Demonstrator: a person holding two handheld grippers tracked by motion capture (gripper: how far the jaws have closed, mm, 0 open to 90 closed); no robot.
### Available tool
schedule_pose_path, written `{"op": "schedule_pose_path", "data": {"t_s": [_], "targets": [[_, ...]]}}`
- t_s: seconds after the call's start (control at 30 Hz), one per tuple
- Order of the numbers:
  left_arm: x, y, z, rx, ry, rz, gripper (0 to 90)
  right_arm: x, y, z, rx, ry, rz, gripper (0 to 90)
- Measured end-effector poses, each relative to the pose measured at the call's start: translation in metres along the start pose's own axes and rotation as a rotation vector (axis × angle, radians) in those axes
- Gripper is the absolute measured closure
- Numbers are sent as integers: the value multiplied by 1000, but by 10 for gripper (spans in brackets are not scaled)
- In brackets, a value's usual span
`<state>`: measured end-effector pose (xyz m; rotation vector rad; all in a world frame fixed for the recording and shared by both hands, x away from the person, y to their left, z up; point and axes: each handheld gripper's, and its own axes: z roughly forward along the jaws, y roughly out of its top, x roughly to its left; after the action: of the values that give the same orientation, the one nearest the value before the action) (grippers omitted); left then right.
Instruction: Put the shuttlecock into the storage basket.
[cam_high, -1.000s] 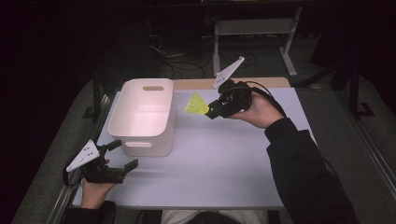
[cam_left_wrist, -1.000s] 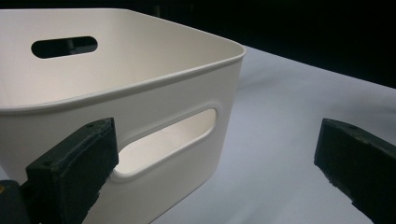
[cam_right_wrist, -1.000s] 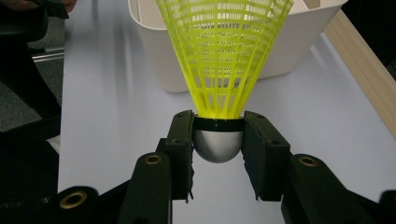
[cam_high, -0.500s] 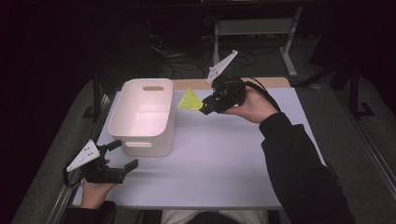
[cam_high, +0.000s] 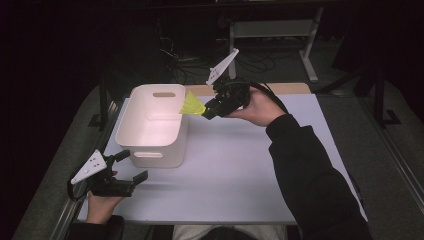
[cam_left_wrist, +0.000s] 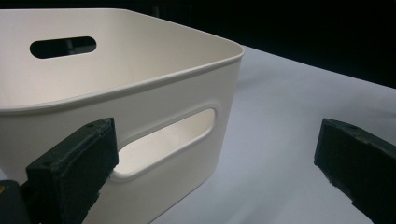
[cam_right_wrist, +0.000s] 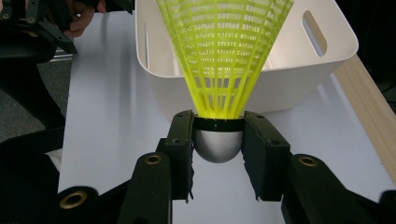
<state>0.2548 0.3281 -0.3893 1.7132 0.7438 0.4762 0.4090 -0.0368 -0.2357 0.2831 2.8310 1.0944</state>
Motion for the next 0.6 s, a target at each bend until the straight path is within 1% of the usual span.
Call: {"op": "schedule_pose_path", "data": {"t_s": [0.1,0.13,0.4,0.43,0.6], "targets": [[0,0,0,0,0,-1,0,0,2,1,0,3,-4,631],[0,0,0,1,0,0,0,-1,7,5,-1,8,-10,631],[0,0,0,-1,0,1,0,-1,19,12,-4,19,-22,631],[0,0,-1,-2,1,0,0,0,22,16,-1,25,-27,631],[0,0,-1,-3,0,0,0,1,27,22,3,33,-30,631]]}}
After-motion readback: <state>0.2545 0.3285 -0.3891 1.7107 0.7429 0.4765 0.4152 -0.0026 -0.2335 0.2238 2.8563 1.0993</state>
